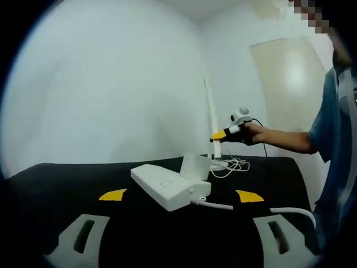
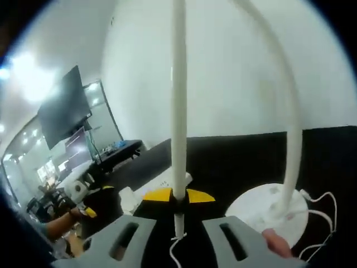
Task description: Insert the desk lamp plug into the socket, turn on the power strip switch, turn on the lamp switch, then turn off the lamp switch, turn off the power strip switch, and remove the plug from the socket.
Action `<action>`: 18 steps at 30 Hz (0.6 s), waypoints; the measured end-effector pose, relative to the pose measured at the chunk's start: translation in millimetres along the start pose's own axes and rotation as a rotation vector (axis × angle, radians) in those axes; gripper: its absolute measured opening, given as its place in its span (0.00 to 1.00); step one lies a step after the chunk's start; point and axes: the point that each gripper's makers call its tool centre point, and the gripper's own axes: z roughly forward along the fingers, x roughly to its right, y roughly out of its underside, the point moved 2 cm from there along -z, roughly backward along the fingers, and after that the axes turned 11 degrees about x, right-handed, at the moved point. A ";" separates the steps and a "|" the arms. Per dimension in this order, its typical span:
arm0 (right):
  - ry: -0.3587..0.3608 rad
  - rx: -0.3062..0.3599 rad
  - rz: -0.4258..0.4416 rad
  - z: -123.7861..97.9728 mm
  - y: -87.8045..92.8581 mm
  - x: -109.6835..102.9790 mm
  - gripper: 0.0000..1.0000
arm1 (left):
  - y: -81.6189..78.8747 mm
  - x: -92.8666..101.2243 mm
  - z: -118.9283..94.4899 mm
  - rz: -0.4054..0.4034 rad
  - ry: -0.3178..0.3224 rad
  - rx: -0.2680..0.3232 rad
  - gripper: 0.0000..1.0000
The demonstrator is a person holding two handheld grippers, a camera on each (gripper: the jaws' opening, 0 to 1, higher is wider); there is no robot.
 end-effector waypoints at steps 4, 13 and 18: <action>-0.045 0.002 0.052 -0.1 3.5 -31.6 0.10 | -4.7 -0.9 2.9 -0.021 -0.018 0.042 0.81; -0.123 0.015 0.131 2.2 -4.4 -77.2 0.11 | 2.6 -2.4 5.6 -0.036 -0.029 0.016 0.84; -0.148 0.019 0.153 4.5 -15.5 -86.7 0.11 | -1.4 -3.6 3.8 -0.021 -0.028 0.034 0.84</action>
